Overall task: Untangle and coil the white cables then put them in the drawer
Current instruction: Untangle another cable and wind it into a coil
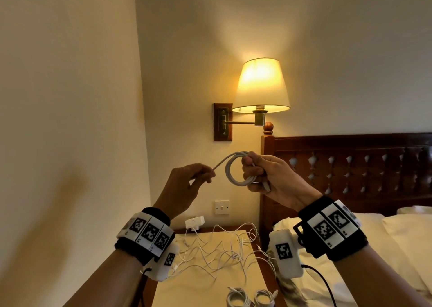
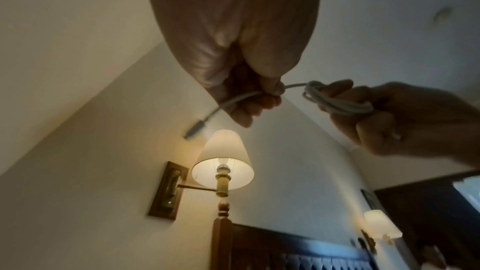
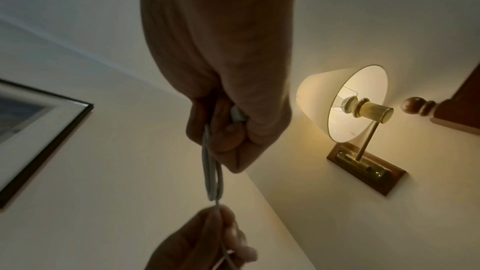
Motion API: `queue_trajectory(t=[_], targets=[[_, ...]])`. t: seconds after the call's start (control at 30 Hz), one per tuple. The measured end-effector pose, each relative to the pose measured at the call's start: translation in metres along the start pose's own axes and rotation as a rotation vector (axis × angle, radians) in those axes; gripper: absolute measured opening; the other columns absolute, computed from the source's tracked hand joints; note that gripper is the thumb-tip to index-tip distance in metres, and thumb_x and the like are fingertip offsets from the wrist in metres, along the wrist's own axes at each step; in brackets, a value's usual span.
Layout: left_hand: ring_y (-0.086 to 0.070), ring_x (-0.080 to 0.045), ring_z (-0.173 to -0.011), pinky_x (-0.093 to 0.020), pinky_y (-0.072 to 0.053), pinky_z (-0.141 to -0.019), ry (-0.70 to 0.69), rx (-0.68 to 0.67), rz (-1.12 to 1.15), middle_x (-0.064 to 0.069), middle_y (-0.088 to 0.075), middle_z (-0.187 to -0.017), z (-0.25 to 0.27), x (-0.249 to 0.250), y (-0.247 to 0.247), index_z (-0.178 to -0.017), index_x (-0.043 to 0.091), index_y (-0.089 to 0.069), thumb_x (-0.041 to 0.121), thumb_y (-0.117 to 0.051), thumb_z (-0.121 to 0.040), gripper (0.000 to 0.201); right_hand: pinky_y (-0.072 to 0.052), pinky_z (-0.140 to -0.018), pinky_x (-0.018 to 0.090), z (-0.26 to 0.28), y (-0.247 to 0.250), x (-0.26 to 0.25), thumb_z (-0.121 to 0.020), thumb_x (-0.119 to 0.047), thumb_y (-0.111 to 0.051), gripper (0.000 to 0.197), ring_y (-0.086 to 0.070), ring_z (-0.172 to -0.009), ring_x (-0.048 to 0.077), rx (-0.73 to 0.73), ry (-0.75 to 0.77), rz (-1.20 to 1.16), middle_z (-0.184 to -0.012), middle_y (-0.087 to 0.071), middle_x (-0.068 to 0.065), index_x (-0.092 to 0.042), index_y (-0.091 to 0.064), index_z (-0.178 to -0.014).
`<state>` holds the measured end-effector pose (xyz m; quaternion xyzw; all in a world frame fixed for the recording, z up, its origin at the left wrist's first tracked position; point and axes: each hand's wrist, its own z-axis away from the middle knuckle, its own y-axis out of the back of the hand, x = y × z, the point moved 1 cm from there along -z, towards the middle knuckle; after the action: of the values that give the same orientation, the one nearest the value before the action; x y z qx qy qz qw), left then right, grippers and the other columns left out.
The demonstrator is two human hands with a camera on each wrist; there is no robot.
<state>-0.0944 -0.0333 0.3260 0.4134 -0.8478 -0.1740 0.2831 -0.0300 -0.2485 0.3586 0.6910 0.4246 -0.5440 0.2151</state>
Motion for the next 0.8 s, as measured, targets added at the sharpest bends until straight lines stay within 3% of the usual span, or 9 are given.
queue_trajectory(t=[0.17,0.23,0.3,0.37,0.47,0.53,0.6,0.7,0.8], targets=[[-0.067,0.002,-0.078,-0.007,-0.048,-0.075,0.078,0.103,-0.050,0.006,-0.072,-0.080,0.008,-0.016,-0.008,-0.094,0.015,-0.073,0.009,-0.067,-0.087,0.010,-0.035,-0.049,0.022,-0.003,0.001,0.004,-0.105,-0.031,-0.029,0.036,-0.038,-0.054,0.010,0.023,-0.010,-0.138,-0.063,-0.034,-0.003,-0.013,-0.054,-0.087],[-0.070,-0.004,-0.077,-0.012,-0.053,-0.077,0.217,0.215,0.123,0.000,-0.074,-0.082,0.004,-0.012,-0.008,-0.093,0.010,-0.074,0.008,-0.069,-0.086,0.009,-0.036,-0.049,0.022,-0.005,0.000,0.006,-0.105,-0.030,-0.029,0.037,-0.037,-0.054,0.010,0.015,-0.014,-0.161,-0.064,-0.034,-0.003,-0.013,-0.055,-0.086],[-0.073,-0.017,-0.081,-0.028,-0.058,-0.081,0.429,0.276,0.457,-0.009,-0.075,-0.087,-0.002,0.000,-0.007,-0.095,0.007,-0.073,0.008,-0.068,-0.086,0.010,-0.035,-0.049,0.022,-0.007,-0.004,0.009,-0.106,-0.030,-0.028,0.038,-0.036,-0.054,0.010,0.008,-0.024,-0.165,-0.064,-0.033,-0.003,-0.013,-0.055,-0.085],[-0.073,-0.023,-0.088,-0.034,-0.057,-0.083,0.611,0.249,0.694,-0.012,-0.075,-0.093,-0.007,0.015,-0.008,-0.100,0.006,-0.070,0.012,-0.066,-0.088,0.014,-0.035,-0.049,0.022,-0.009,-0.009,0.011,-0.106,-0.029,-0.027,0.038,-0.036,-0.054,0.010,0.004,-0.031,-0.168,-0.063,-0.033,-0.002,-0.013,-0.054,-0.085],[-0.071,-0.026,-0.094,-0.036,-0.056,-0.085,0.747,0.111,0.908,-0.015,-0.073,-0.099,-0.012,0.032,-0.009,-0.106,0.001,-0.068,0.015,-0.057,-0.094,0.021,-0.036,-0.048,0.020,-0.011,-0.015,0.012,-0.106,-0.029,-0.026,0.038,-0.037,-0.052,0.010,0.014,-0.027,-0.160,-0.062,-0.034,-0.002,-0.013,-0.053,-0.085],[-0.067,-0.026,-0.091,-0.038,-0.054,-0.085,0.846,0.024,1.046,-0.013,-0.071,-0.091,-0.013,0.040,-0.009,-0.100,0.002,-0.069,0.012,-0.051,-0.096,0.021,-0.038,-0.047,0.020,-0.013,-0.014,0.013,-0.106,-0.029,-0.026,0.038,-0.038,-0.051,0.009,0.033,-0.028,-0.133,-0.062,-0.034,-0.002,-0.013,-0.053,-0.085],[-0.060,-0.023,-0.090,-0.042,-0.050,-0.090,0.925,-0.030,1.145,-0.009,-0.064,-0.084,-0.013,0.047,-0.008,-0.093,0.006,-0.069,0.020,-0.050,-0.098,0.024,-0.039,-0.047,0.021,-0.015,-0.012,0.016,-0.106,-0.031,-0.028,0.038,-0.039,-0.052,0.010,0.071,-0.024,-0.079,-0.062,-0.036,-0.002,-0.013,-0.054,-0.086],[-0.059,-0.024,-0.091,-0.045,-0.050,-0.094,0.880,-0.047,0.960,-0.007,-0.062,-0.085,-0.016,0.050,-0.009,-0.097,0.007,-0.069,0.036,-0.059,-0.093,0.031,-0.039,-0.047,0.020,-0.018,-0.009,0.020,-0.106,-0.032,-0.030,0.036,-0.039,-0.052,0.009,0.102,-0.011,-0.045,-0.062,-0.037,-0.003,-0.013,-0.054,-0.087],[-0.068,-0.022,-0.085,-0.037,-0.058,-0.083,0.732,-0.017,0.683,-0.011,-0.069,-0.091,-0.016,0.054,-0.009,-0.107,0.005,-0.068,0.019,-0.064,-0.090,0.022,-0.038,-0.046,0.020,-0.019,-0.009,0.022,-0.106,-0.031,-0.030,0.037,-0.038,-0.052,0.009,0.130,0.003,-0.027,-0.060,-0.039,-0.004,-0.013,-0.055,-0.086]])
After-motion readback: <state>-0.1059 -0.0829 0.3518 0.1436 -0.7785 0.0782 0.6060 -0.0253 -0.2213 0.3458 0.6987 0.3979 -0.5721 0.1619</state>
